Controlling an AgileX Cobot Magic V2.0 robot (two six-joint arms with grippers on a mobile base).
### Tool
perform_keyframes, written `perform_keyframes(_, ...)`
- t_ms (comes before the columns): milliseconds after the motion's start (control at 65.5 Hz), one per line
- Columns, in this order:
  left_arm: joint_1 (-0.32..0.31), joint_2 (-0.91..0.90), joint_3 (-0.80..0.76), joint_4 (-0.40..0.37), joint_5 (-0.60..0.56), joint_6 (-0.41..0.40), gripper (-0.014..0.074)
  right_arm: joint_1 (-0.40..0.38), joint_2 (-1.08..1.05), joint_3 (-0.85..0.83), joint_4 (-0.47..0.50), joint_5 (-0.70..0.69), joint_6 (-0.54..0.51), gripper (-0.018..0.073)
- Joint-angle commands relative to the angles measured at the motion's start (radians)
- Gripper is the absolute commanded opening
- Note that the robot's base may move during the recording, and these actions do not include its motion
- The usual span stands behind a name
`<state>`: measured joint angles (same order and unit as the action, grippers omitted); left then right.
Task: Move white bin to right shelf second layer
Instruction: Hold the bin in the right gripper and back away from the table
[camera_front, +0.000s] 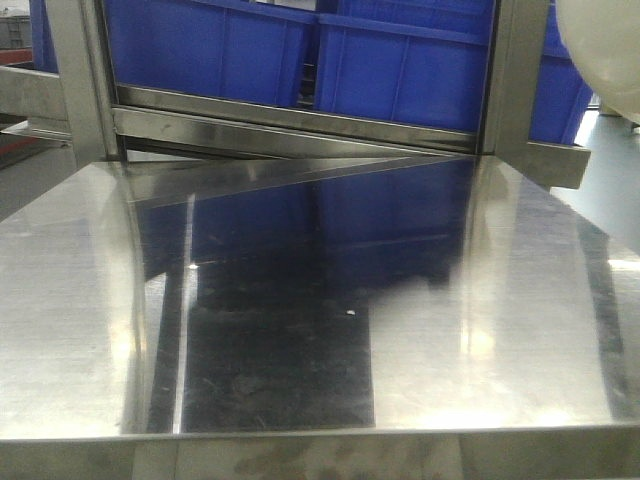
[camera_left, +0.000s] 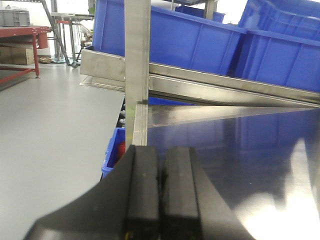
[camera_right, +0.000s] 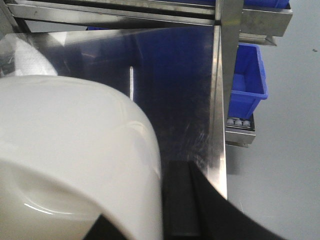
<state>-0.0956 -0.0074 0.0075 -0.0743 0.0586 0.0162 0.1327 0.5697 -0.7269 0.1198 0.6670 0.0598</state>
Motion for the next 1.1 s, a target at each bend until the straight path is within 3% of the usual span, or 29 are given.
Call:
perform_keyframes(0,-0.006,-0.003,0.037,-0.009,-0.086,-0.01,0.0085,-0.006,-0.003,-0.029,0.008,-0.093,-0.004,0.0055)
perform_keyframes(1084,-0.006,-0.003,0.037,-0.009,-0.086,-0.01,0.0085,-0.006,0.0,-0.029,0.008,-0.087,-0.004,0.0055)
